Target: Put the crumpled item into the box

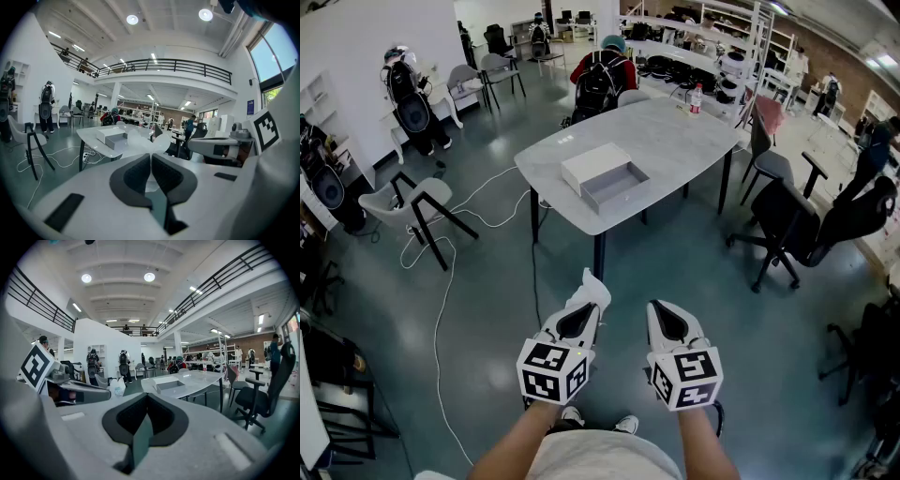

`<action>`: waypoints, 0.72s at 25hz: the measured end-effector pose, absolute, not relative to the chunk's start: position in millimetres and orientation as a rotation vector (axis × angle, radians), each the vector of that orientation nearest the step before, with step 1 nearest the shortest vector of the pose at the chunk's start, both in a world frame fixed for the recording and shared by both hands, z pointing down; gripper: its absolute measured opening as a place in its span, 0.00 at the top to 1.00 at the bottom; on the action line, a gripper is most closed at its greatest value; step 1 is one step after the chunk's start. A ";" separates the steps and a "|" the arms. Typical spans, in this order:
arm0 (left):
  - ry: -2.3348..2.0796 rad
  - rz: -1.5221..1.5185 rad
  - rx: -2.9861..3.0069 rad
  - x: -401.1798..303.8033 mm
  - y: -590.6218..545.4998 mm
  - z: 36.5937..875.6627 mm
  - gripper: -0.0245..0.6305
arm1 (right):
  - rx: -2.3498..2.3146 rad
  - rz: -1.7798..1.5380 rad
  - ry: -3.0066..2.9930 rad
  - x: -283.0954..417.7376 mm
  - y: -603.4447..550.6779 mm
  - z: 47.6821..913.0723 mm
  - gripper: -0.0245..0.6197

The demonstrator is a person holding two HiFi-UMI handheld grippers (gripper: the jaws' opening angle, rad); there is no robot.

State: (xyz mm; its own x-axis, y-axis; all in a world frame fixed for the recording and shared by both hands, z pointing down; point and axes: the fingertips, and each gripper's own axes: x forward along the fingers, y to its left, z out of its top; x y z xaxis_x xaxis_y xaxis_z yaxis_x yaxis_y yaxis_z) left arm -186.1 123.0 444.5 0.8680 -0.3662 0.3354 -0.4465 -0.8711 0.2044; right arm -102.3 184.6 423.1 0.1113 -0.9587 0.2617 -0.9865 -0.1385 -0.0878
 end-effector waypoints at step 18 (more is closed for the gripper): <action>-0.678 0.430 2.758 -125.8 119.1 449.5 0.93 | 2.220 0.431 -2.070 -43.1 184.9 433.5 0.95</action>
State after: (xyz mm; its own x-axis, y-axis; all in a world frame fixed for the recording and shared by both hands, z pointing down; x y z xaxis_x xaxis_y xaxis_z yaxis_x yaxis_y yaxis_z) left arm -125.8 119.1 449.5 0.8464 -0.4055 0.3454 -0.4852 -0.8544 0.1859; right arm -43.1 184.9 433.5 0.0499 -0.9658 0.2546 -0.9871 -0.0865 -0.1347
